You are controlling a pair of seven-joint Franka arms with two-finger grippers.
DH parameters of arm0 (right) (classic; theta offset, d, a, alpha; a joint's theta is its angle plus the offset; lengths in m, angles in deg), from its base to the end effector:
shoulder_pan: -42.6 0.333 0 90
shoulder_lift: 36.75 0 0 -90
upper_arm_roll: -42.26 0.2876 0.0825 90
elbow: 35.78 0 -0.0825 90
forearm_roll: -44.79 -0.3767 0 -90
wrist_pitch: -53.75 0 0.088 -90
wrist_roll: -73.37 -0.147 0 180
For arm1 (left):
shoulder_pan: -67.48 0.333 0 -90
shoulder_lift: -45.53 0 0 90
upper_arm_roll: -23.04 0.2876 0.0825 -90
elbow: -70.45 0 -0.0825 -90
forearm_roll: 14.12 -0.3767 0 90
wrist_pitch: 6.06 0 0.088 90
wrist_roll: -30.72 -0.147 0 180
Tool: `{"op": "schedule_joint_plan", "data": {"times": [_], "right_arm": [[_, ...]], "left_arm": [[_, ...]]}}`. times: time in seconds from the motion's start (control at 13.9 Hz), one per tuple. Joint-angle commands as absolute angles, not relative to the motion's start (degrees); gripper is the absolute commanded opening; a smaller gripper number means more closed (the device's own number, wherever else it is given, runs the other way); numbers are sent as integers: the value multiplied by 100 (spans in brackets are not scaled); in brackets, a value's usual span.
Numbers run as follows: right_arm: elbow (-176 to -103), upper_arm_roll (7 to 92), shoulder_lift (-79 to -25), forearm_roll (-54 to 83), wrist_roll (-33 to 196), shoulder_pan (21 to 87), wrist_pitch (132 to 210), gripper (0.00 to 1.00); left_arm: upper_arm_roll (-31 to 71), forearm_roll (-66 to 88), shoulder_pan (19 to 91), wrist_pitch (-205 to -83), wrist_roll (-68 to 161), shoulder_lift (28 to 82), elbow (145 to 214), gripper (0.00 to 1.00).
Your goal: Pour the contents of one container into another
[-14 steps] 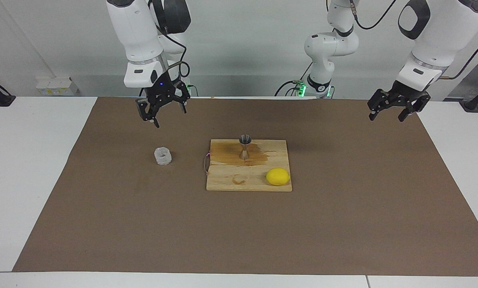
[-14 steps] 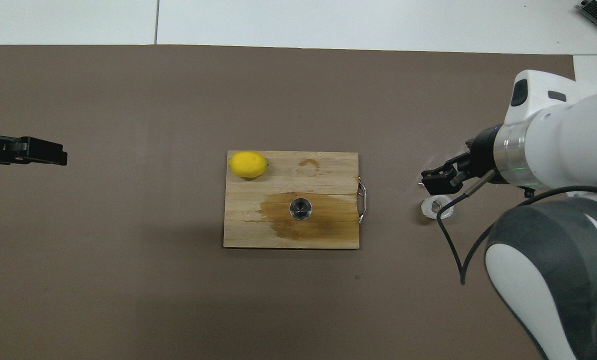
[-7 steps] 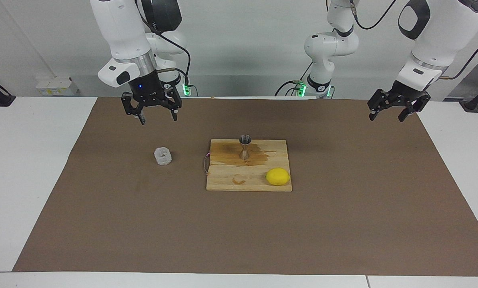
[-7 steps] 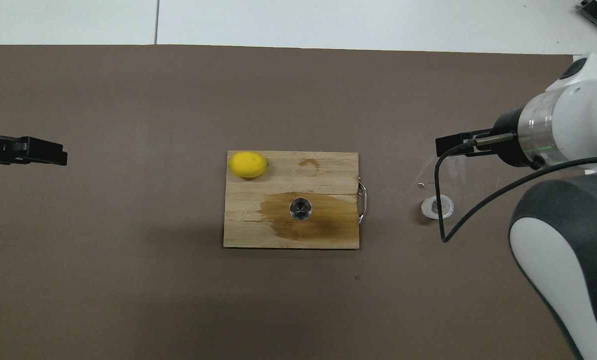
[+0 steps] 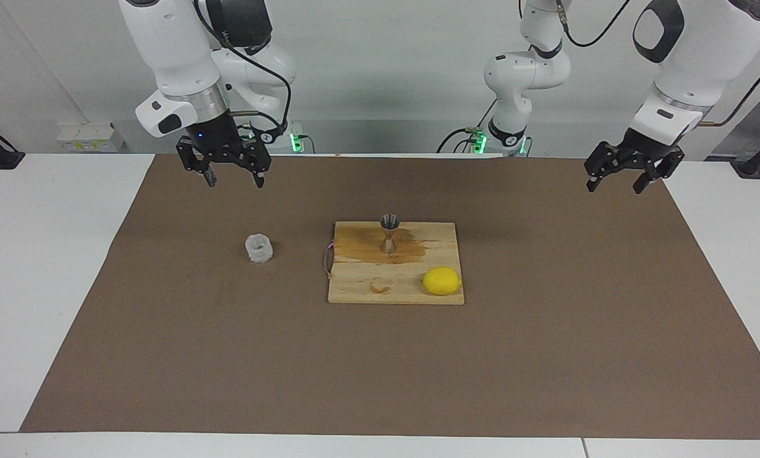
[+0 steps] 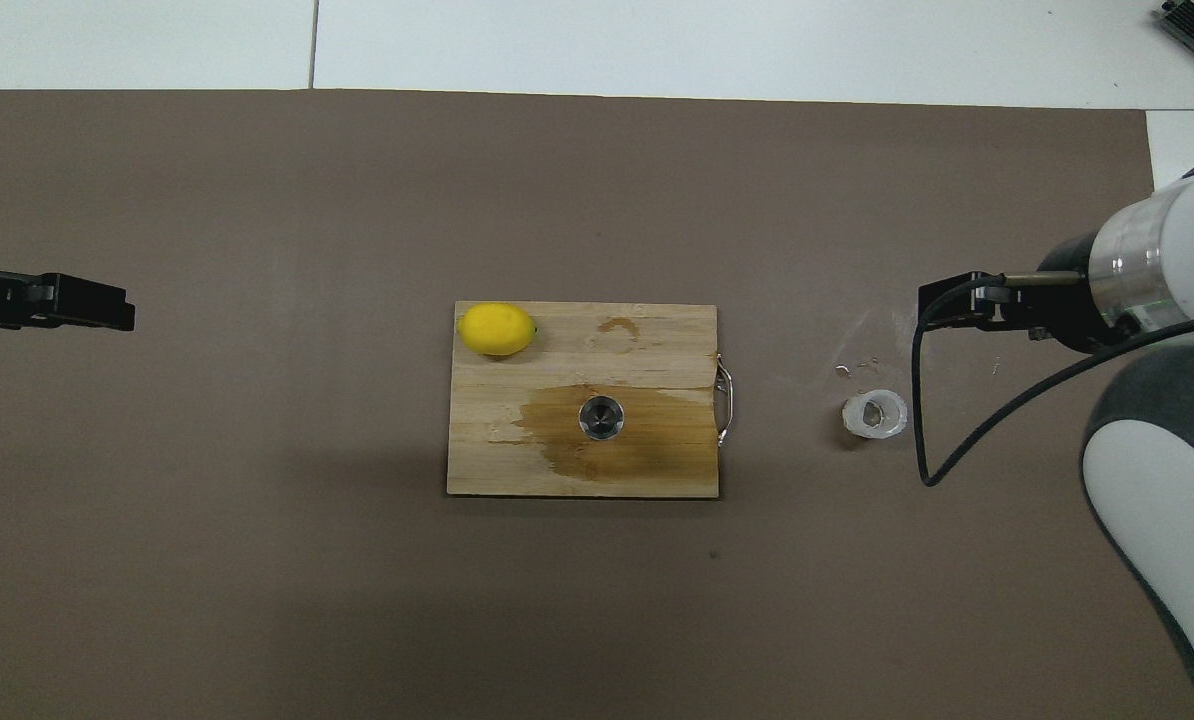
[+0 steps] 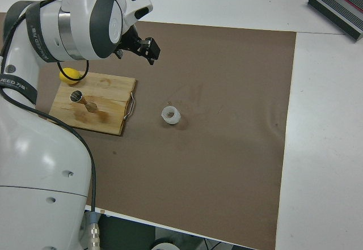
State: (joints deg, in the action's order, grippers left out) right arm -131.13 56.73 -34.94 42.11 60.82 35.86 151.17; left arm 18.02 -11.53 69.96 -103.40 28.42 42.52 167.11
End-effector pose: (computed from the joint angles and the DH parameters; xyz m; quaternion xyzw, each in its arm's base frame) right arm 0.5463 0.0821 0.5410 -0.9983 0.0442 -0.0294 0.0249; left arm 0.5450 -0.0312 0.5419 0.9985 -0.0400 0.0321 0.0203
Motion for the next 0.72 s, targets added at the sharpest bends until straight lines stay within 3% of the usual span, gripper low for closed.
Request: {"op": "schedule_joint_plan", "data": {"times": [0.0, 0.65], "right_arm": [[-13193, 5720, -3411, 4312, 5939, 3495, 15096, 100], [-13237, 4719, -3358, 4515, 5931, 4566, 14955, 100]], "left_arm": [[1821, -1148, 6994, -10449, 2782, 4219, 16783, 100], [1821, -1148, 6994, -10449, 2782, 4219, 16783, 100]]}}
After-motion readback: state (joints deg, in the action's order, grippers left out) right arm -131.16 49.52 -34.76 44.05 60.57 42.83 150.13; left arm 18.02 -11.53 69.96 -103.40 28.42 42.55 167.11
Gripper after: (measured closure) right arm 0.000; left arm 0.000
